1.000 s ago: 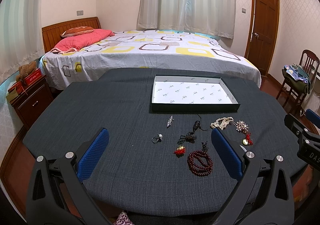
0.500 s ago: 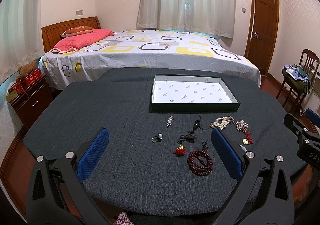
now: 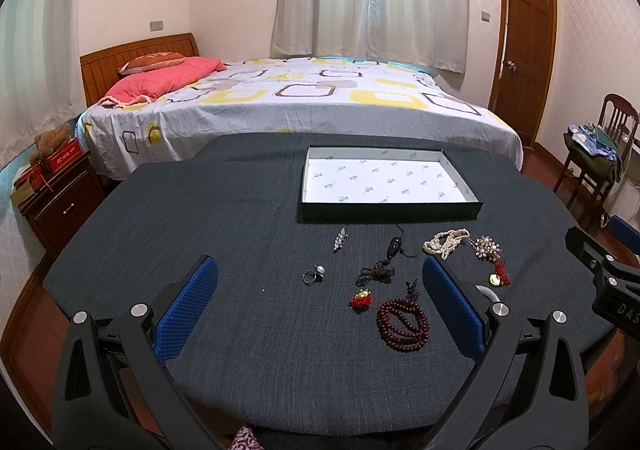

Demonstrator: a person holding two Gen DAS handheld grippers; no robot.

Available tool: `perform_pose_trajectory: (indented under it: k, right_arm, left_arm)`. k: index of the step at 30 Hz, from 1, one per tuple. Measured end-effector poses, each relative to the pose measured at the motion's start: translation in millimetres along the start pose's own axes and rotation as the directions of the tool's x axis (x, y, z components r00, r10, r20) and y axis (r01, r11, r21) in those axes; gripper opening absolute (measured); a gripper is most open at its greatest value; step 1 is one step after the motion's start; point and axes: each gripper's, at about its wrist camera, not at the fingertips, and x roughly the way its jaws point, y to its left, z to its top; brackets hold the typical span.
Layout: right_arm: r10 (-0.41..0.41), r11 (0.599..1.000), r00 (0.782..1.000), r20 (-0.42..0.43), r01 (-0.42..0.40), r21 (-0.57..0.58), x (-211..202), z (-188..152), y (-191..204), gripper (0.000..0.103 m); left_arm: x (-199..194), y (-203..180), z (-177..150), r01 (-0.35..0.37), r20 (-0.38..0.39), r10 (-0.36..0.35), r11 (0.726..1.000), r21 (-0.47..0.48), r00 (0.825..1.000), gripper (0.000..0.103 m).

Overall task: Organize jewelry
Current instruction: 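Move the right tool to the white jade bangle and grasp it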

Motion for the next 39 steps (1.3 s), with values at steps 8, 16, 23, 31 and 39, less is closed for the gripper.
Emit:
perform_pose_trajectory:
  k: [8,16,23,31,39]
  right_arm:
    - [0.001,1.0,0.997,-0.077,0.002,0.031,41.0,-30.6,-9.8,0.097]
    - [0.019,1.0,0.98,-0.199,-0.015,0.02,89.3,-71.5,-7.9,0.097]
    - [0.048,0.999,0.961,-0.272,-0.039,0.037,121.3,-89.0,-6.0,0.097]
    - [0.055,0.998,0.948,-0.313,-0.055,0.009,138.0,-94.4,4.3,0.096]
    - [0.062,0.998,0.95,-0.307,-0.065,0.001,133.6,-94.8,2.9,0.079]
  left_arm:
    - [49.2,-2.4,-22.3,0.009,-0.108,-0.007,1.0,0.012,0.994,0.1]
    - [96.8,-15.3,-45.1,0.045,-0.191,-0.036,0.998,0.041,0.981,0.1]
    - [131.7,-15.9,-59.4,0.062,-0.292,-0.054,0.998,0.019,0.955,0.1]
    - [146.7,-18.3,-64.3,0.072,-0.33,-0.064,0.997,0.013,0.942,0.1]
    - [146.2,-28.7,-63.2,0.092,-0.335,-0.081,0.996,0.018,0.939,0.1]
